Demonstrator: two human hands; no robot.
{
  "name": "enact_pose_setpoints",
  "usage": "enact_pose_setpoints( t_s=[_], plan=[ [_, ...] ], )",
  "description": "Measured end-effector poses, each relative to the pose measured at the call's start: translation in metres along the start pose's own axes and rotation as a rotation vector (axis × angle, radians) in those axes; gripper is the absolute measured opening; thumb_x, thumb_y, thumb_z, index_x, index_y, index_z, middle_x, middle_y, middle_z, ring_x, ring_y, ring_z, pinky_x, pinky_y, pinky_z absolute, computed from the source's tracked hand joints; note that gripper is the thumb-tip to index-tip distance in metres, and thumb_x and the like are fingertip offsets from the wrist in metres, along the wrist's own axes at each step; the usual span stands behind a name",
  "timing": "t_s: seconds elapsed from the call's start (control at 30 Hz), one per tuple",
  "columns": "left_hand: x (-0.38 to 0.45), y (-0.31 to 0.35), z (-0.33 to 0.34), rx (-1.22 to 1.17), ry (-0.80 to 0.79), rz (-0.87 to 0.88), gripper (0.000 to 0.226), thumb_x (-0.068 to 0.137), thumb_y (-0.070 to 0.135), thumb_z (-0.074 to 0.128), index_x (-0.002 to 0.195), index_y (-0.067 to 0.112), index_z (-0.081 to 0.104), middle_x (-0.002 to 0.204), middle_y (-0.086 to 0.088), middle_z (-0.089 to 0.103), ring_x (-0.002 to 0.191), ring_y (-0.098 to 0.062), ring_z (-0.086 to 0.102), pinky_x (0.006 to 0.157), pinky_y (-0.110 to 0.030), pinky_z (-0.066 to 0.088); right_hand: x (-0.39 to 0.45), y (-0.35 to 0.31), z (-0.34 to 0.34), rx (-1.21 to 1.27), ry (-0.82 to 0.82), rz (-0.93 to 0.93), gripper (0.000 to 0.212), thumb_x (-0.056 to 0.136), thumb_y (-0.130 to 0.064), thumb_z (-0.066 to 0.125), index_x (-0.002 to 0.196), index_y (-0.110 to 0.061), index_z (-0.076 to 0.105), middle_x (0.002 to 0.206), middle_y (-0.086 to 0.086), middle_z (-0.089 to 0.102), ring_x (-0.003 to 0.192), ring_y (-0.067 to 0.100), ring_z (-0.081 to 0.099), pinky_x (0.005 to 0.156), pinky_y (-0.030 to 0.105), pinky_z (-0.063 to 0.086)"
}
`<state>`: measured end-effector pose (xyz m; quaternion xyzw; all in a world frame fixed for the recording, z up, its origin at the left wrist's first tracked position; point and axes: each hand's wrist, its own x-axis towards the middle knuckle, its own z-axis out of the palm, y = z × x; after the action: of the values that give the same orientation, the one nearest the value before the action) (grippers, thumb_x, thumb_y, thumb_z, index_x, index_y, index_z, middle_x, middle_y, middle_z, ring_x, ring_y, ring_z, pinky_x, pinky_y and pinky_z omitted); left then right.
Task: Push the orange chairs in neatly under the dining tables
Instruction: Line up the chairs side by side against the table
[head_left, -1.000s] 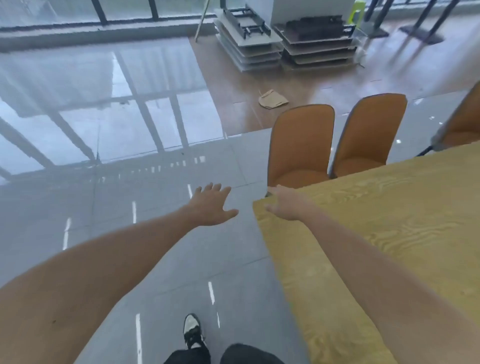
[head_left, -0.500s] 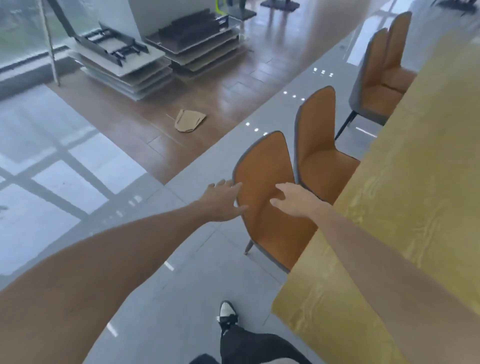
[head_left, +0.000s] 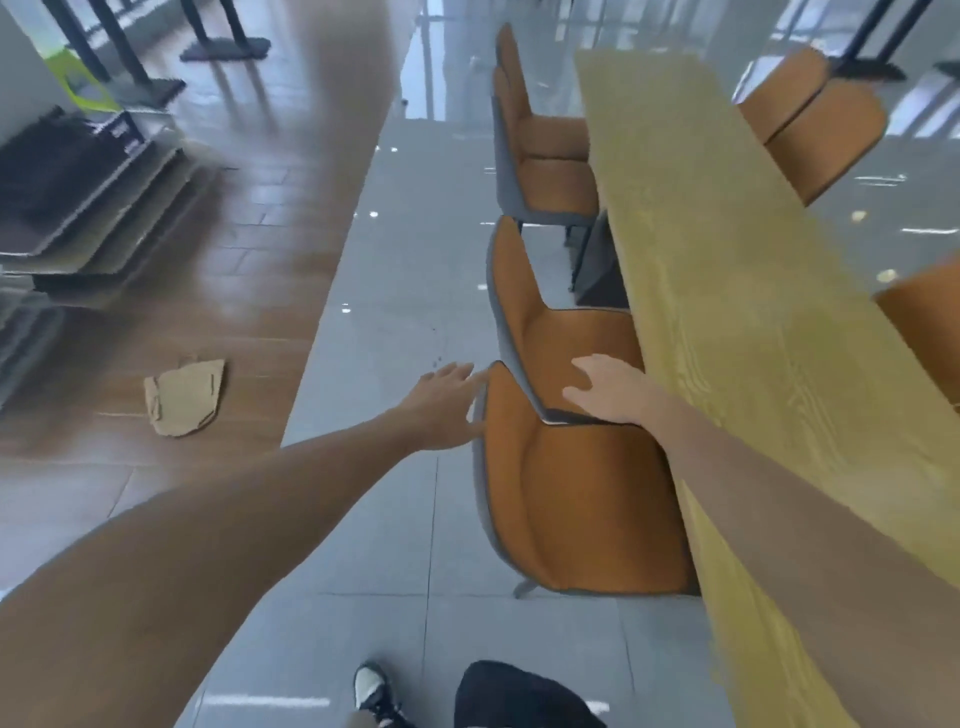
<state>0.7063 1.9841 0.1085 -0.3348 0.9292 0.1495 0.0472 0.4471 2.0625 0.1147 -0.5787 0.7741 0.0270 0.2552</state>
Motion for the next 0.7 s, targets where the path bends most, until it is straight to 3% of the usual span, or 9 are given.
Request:
enact_pose_setpoints(
  t_s=[0.3, 0.47, 0.7],
  plan=[
    [0.112, -0.075, -0.04, 0.169, -0.136, 0.421, 0.075, 0.093, 0.041, 0.059, 0.155, 0.013, 0.027, 0.159, -0.007, 0.033, 0.145, -0.027, 0.031, 0.115, -0.048, 0.032, 0.005, -0.031, 0.021, 0.366, 0.172, 0.353, 0.073, 0.1, -0.05, 0.047, 0.159, -0.017, 0.017, 0.166, 0.004, 0.016, 0.151, 0.024, 0.02, 0.12, 0.04, 0.023],
    [0.174, -0.082, -0.04, 0.197, -0.223, 0.551, 0.079, 0.096, 0.037, 0.061, 0.158, 0.016, 0.018, 0.165, -0.011, 0.018, 0.152, -0.031, 0.016, 0.122, -0.049, 0.021, 0.031, -0.025, 0.046, 0.467, 0.142, 0.514, 0.076, 0.1, -0.051, 0.046, 0.158, -0.013, 0.017, 0.165, 0.006, 0.021, 0.15, 0.024, 0.023, 0.117, 0.04, 0.028],
    [0.248, -0.097, -0.041, 0.322, -0.355, 0.703, 0.079, 0.095, 0.045, 0.057, 0.158, 0.02, 0.017, 0.165, -0.01, 0.017, 0.153, -0.033, 0.011, 0.121, -0.054, 0.018, 0.05, -0.046, 0.057, 0.656, 0.173, 0.706, 0.08, 0.097, -0.056, 0.05, 0.159, -0.017, 0.017, 0.166, 0.003, 0.018, 0.151, 0.021, 0.021, 0.12, 0.045, 0.028]
  ],
)
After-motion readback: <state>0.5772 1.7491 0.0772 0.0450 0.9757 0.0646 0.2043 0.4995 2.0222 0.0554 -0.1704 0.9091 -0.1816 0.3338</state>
